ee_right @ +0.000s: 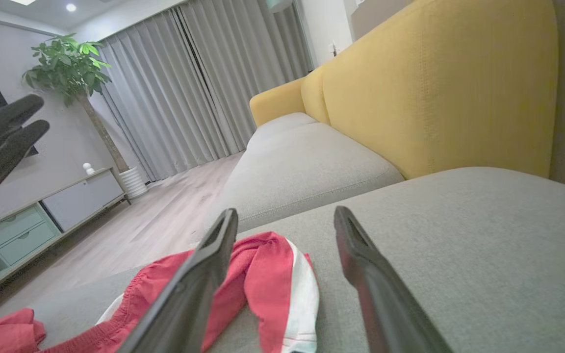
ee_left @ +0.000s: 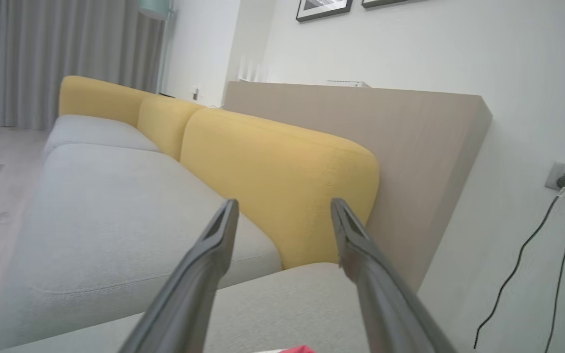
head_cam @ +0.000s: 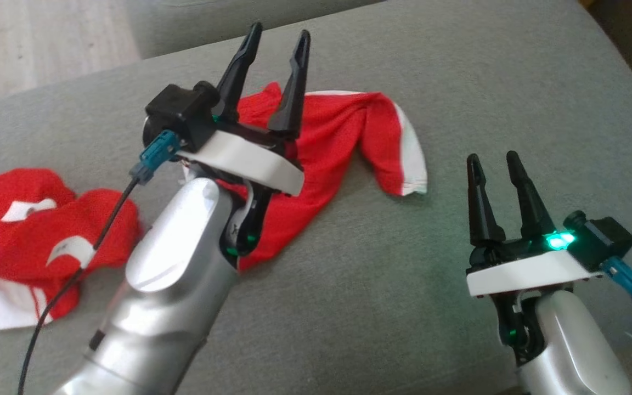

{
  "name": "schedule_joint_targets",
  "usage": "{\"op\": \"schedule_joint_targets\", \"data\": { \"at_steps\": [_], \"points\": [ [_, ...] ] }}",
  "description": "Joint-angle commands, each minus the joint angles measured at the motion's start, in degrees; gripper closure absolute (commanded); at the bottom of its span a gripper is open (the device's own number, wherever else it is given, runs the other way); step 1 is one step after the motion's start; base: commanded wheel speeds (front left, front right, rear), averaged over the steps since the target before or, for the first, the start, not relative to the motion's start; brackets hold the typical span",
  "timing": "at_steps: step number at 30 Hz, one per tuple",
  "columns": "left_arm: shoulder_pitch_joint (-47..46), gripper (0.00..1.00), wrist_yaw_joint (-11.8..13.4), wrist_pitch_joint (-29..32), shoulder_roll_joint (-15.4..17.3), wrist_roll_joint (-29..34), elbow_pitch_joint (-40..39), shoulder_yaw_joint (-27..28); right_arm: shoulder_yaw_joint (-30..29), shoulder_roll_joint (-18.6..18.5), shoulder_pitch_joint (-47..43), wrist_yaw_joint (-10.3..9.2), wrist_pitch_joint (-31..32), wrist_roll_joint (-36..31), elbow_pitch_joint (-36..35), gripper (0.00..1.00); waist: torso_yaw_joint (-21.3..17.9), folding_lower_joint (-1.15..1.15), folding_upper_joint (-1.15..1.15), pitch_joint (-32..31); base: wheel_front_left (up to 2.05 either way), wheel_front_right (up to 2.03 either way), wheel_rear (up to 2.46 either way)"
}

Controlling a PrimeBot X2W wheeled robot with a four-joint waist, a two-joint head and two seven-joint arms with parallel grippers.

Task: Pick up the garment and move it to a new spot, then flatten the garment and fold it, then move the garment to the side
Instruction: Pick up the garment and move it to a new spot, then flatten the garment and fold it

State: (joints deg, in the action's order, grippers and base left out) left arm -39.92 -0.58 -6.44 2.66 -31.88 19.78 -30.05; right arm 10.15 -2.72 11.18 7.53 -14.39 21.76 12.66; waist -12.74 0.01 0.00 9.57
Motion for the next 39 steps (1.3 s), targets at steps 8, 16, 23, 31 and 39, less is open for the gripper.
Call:
{"op": "schedule_joint_targets", "data": {
  "at_steps": [8,16,23,31,39],
  "points": [
    [3.6,0.0,-0.4,-5.6,8.9,1.3,-1.7,4.8,-0.8,-0.2,0.0,-0.04,-0.6,-2.5,-1.7,0.0,7.1,-0.01,0.0,-2.6,0.0,0.0,0.0],
    [17.9,0.0,1.5,-8.3,14.3,2.6,-5.9,8.4,-2.0,-0.2,-2.4,-0.04,-0.6,-5.7,-0.8,0.0,12.7,-0.01,0.0,-5.4,0.0,0.0,0.0],
    [29.0,0.0,3.3,-8.5,11.5,5.4,-11.3,11.8,-2.7,-0.2,-4.0,-0.04,-0.6,-6.9,-0.4,0.0,14.8,-0.01,0.0,-6.6,0.0,0.0,0.0],
    [32.5,0.0,1.8,-8.5,7.0,9.2,-14.2,15.2,-2.3,-0.2,-4.6,-0.04,-0.6,-7.0,0.1,0.0,14.9,-0.01,0.0,-7.2,0.0,0.0,0.0],
    [33.1,0.0,-1.4,-8.5,4.0,12.6,-13.8,17.7,-1.4,-0.2,-4.2,-0.04,-0.6,-8.0,0.3,0.0,15.3,-0.01,0.0,-6.8,0.0,0.0,0.0]
  ]
}}
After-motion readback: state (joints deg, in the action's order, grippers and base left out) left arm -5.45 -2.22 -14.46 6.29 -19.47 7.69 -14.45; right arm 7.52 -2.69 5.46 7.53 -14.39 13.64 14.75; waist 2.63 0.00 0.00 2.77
